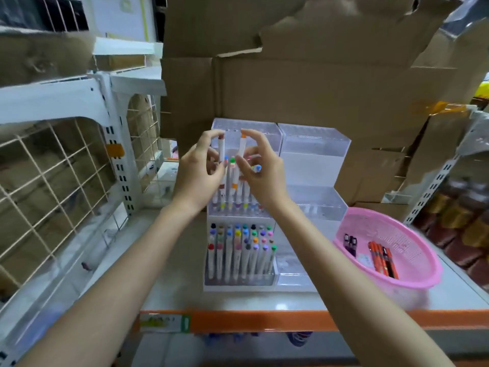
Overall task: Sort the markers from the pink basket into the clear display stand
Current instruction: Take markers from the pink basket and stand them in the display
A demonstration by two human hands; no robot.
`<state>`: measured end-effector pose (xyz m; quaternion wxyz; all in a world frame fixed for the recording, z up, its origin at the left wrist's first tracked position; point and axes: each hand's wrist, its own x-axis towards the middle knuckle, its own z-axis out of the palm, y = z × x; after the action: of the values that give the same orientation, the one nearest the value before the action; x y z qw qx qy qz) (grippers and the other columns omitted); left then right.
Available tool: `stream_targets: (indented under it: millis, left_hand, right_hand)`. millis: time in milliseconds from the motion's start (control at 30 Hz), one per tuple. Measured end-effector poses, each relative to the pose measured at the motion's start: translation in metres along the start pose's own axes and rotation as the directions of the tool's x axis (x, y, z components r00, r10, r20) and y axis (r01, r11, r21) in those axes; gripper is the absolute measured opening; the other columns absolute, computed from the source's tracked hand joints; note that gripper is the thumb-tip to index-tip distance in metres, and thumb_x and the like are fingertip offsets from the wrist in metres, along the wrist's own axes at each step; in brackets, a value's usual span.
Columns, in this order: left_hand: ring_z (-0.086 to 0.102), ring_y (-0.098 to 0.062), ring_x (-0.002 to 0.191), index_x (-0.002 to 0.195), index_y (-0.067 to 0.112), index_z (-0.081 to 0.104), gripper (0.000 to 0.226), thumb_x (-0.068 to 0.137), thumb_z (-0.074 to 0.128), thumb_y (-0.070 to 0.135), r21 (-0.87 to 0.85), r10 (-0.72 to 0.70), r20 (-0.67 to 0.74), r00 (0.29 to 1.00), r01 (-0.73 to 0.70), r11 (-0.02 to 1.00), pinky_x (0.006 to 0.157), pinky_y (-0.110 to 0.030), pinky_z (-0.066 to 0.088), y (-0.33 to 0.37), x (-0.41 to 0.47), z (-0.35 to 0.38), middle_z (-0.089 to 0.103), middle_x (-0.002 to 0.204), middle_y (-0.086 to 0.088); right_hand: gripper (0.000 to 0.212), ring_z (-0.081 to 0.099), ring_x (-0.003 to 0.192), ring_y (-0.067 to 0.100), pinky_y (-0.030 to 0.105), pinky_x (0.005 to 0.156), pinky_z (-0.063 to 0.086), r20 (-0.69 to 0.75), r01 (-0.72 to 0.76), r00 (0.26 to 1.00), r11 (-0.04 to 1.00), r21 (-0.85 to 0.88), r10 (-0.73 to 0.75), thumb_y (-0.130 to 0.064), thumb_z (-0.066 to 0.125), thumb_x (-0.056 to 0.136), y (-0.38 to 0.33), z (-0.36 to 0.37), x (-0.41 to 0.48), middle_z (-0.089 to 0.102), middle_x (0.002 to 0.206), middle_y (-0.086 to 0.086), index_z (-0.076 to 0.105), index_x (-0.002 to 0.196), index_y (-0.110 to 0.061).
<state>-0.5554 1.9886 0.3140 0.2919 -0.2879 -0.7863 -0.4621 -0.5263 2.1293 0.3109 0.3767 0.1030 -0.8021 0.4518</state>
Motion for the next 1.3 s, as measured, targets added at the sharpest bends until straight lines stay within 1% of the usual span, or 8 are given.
stream_targets:
  millis: [100,200,467,567,800,1000,1167,1300]
  left_hand:
    - [0.059,-0.004,0.069,0.128,0.023,0.049,0.052,0.083,0.068,0.005,-0.015,0.024,0.023,0.999,-0.024,1.0,0.063,-0.003,0.042,-0.012,0.0,-0.006,0.058,0.082,-0.002]
    - [0.061,-0.006,0.071,0.128,0.023,0.049,0.052,0.083,0.07,0.007,-0.047,0.014,0.024,1.0,-0.013,0.999,0.063,-0.002,0.042,-0.02,0.001,-0.009,0.06,0.083,-0.003]
    - [0.062,-0.004,0.073,0.125,0.025,0.051,0.051,0.082,0.069,0.005,-0.091,0.02,0.097,0.995,-0.011,0.996,0.065,-0.002,0.043,-0.036,-0.005,-0.007,0.061,0.087,-0.003]
    - [0.062,-0.003,0.075,0.124,0.022,0.051,0.05,0.081,0.069,0.003,-0.103,0.035,0.105,0.994,-0.024,0.994,0.066,-0.002,0.043,-0.037,-0.007,-0.005,0.06,0.089,-0.004]
    - [0.059,-0.005,0.071,0.118,0.018,0.054,0.045,0.079,0.067,0.001,-0.09,0.064,0.197,0.978,-0.047,0.995,0.062,-0.004,0.041,-0.036,-0.009,-0.004,0.055,0.082,0.001]
    - [0.059,-0.003,0.073,0.117,0.016,0.053,0.042,0.08,0.069,0.004,-0.063,0.048,0.221,0.974,-0.035,0.997,0.06,-0.002,0.04,-0.047,-0.019,-0.001,0.057,0.085,0.0]
    - [0.062,-0.013,0.08,0.111,0.014,0.051,0.04,0.078,0.07,0.001,-0.077,0.045,0.23,0.972,-0.028,0.997,0.068,-0.019,0.052,-0.048,-0.022,0.0,0.058,0.088,-0.003]
    - [0.061,-0.013,0.078,0.111,0.012,0.049,0.041,0.078,0.069,0.001,-0.065,0.042,0.233,0.972,-0.028,0.998,0.067,-0.024,0.053,-0.046,-0.022,-0.001,0.057,0.087,-0.003]
  right_hand:
    - [0.044,0.06,0.067,0.011,0.026,0.061,0.055,-0.039,0.008,0.999,0.998,-0.062,-0.01,-0.01,0.067,0.088,0.001,0.014,-0.002,0.058,0.076,-0.005,0.051,0.128,-0.019]
    - [0.043,0.06,0.068,0.009,0.011,0.061,0.047,-0.069,0.026,0.997,0.996,-0.089,-0.032,-0.01,0.068,0.088,0.001,0.022,-0.006,0.058,0.076,-0.006,0.052,0.127,-0.017]
    - [0.047,0.062,0.072,0.011,0.011,0.065,0.051,-0.04,0.065,0.996,0.979,-0.192,-0.074,-0.005,0.066,0.087,0.004,0.034,-0.012,0.059,0.082,-0.001,0.051,0.13,-0.015]
    - [0.047,0.061,0.072,0.011,0.016,0.064,0.052,-0.031,0.068,0.997,0.979,-0.19,-0.076,-0.004,0.066,0.087,0.008,0.035,-0.015,0.057,0.084,-0.001,0.051,0.13,-0.016]
    - [0.045,0.059,0.071,0.009,0.008,0.062,0.044,-0.041,0.086,0.995,0.974,-0.211,-0.096,-0.006,0.065,0.088,0.008,0.034,-0.019,0.055,0.086,-0.004,0.052,0.13,-0.014]
    - [0.045,0.061,0.073,0.01,0.011,0.064,0.05,-0.05,0.095,0.993,0.974,-0.207,-0.108,-0.008,0.065,0.089,0.01,0.035,-0.021,0.056,0.088,-0.002,0.051,0.132,-0.014]
    - [0.044,0.06,0.071,0.01,0.014,0.063,0.05,-0.059,0.089,0.993,0.974,-0.207,-0.103,-0.008,0.065,0.089,0.01,0.038,-0.021,0.055,0.087,-0.003,0.051,0.131,-0.015]
    - [0.044,0.06,0.071,0.012,0.019,0.063,0.051,-0.046,0.081,0.995,0.977,-0.195,-0.091,-0.006,0.065,0.089,0.011,0.039,-0.02,0.055,0.086,-0.003,0.051,0.13,-0.016]
